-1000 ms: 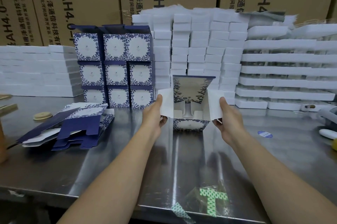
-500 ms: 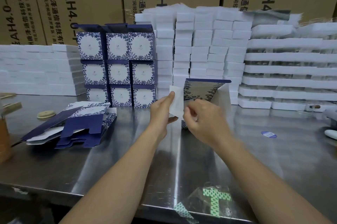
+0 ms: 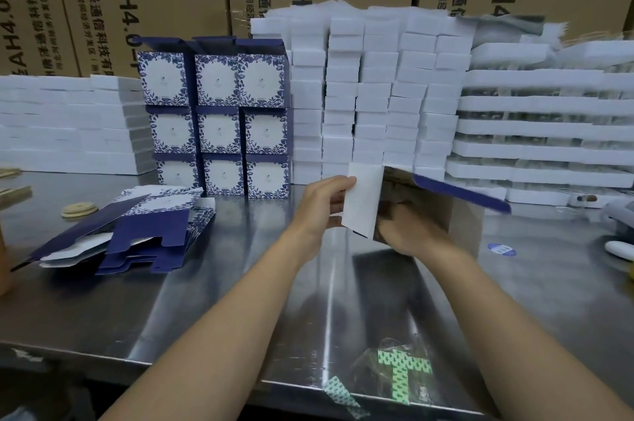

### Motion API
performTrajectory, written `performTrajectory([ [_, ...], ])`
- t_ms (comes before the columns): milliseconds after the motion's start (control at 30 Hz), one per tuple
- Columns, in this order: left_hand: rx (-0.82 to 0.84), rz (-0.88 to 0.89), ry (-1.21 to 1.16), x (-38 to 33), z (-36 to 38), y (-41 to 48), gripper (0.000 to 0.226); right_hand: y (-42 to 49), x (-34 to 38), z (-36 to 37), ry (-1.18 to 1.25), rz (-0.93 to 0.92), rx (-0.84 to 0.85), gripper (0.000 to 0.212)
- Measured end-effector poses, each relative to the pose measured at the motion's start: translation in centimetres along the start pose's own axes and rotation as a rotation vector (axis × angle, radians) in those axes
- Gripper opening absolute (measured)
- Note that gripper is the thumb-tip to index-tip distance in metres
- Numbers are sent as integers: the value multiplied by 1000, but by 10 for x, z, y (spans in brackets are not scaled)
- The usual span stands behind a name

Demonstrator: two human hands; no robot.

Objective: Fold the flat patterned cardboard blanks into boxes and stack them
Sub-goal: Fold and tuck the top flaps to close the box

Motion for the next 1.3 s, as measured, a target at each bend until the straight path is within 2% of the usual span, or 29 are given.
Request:
performTrajectory([
  [67, 82, -6, 5, 0, 11, -1, 17, 1, -3, -2, -37, -14, -6, 37],
  [133, 117, -5, 3, 0, 14, -1, 17, 2, -11, 4, -51, 40, 59, 32],
  [200, 87, -7, -12, 2, 11, 0, 17, 3, -15, 6, -34, 68, 80, 28],
  [267, 36, -14, -21, 4, 5, 1, 23, 3, -8, 2, 23, 26, 27, 28],
  [333, -25, -27, -36, 7, -1, 2, 26, -1, 3, -18, 109, -28, -135, 28],
  [433, -124, -43, -76, 13, -12, 3, 21, -23, 10, -62, 337, -74, -471, 32],
  [500, -177, -42, -119, 14, -19, 3, 20, -36, 10, -75, 505, -99, -542, 29],
  [567, -194, -24, -152, 13, -21, 3, 25, -39, 12, -73, 566, -105, -508, 33],
  [667, -174, -35, -196, 14, -17, 3, 45, -37, 17, -59, 609, -119, -380, 39],
  [767, -119, -30, -144, 15, -12, 1, 36, -38, 27, -49, 646, -180, -302, 36],
  [967, 27, -117, -37, 22, 4, -7, 79, -41, 37, -44, 737, -238, -199, 40],
  [1133, 93, -70, 52, 19, 12, -12, 61, -40, 40, -41, 671, -265, -141, 54],
  [1300, 55, -4, 123, 12, 9, -11, 70, -40, 43, -39, 680, -308, -100, 34],
])
Point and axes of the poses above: each hand's wrist, its own y-axis towards the middle knuckle, its own z-axis out of the palm, x = y × z, the point moved 10 cm from there along y, towards the middle knuckle, and after that the axes turned 11 degrees about z, right-handed, at the moved point
